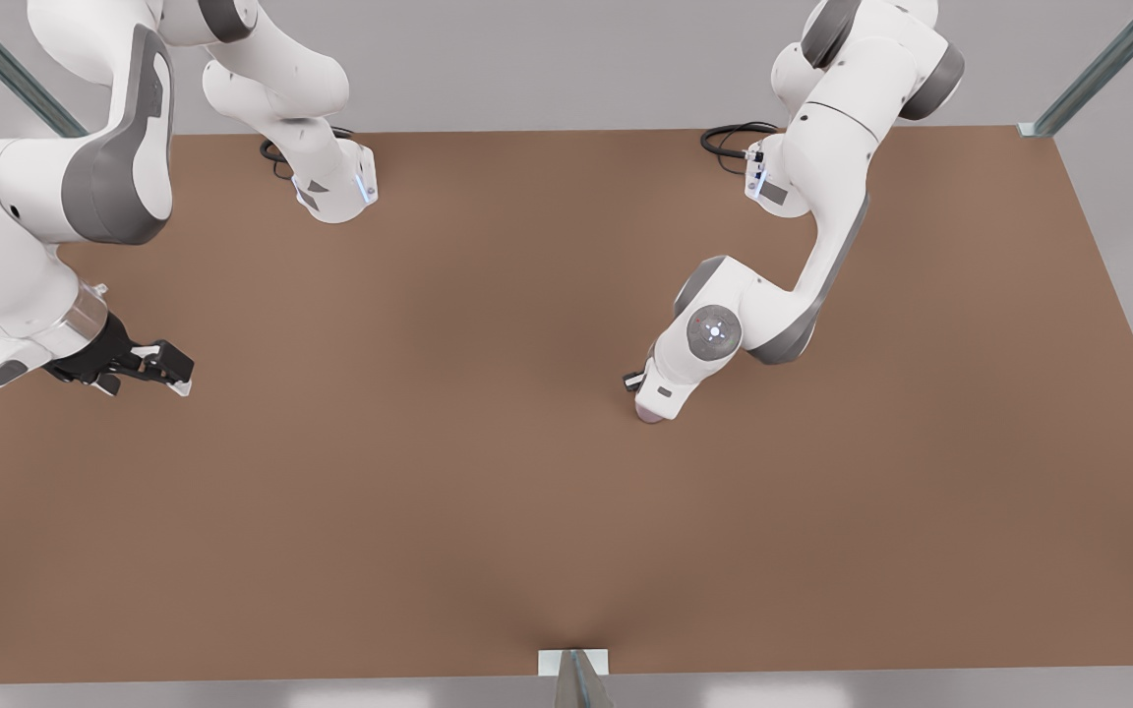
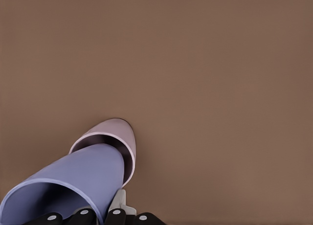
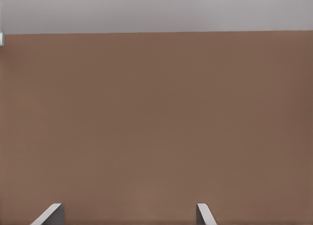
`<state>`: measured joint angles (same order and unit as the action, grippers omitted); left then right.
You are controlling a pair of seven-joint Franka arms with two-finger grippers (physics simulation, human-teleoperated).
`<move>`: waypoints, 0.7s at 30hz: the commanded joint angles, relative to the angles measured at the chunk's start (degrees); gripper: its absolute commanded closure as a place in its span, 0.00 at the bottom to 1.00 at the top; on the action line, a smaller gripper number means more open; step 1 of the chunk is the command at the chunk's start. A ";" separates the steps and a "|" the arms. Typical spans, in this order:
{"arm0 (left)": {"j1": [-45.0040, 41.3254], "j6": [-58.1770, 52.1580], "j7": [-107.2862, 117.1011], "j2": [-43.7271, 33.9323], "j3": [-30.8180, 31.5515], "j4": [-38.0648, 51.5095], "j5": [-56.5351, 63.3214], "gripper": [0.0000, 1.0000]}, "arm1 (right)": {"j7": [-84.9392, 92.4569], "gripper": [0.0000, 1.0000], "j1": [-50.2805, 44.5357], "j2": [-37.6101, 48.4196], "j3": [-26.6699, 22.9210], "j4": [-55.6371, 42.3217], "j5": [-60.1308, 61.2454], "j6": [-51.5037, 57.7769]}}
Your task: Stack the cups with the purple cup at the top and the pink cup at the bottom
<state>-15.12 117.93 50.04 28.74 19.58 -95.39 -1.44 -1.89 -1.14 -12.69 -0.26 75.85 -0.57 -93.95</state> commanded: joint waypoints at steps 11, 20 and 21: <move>0.00 0.28 1.03 0.09 0.02 0.03 -0.06 0.57 | 0.66 0.00 0.00 -0.05 0.00 0.00 0.13 0.00; 0.00 -1.04 1.20 -0.87 0.11 0.29 -0.06 0.25 | 0.66 0.00 0.00 -0.05 0.00 0.00 0.48 0.00; 0.00 -1.30 1.29 -1.05 0.11 0.29 -0.06 0.25 | 0.66 0.00 0.00 -0.05 0.00 0.00 0.48 0.00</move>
<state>-15.12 117.65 50.63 27.85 19.66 -95.15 -1.70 -1.45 -1.14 -12.82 -0.26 75.88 -0.18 -93.97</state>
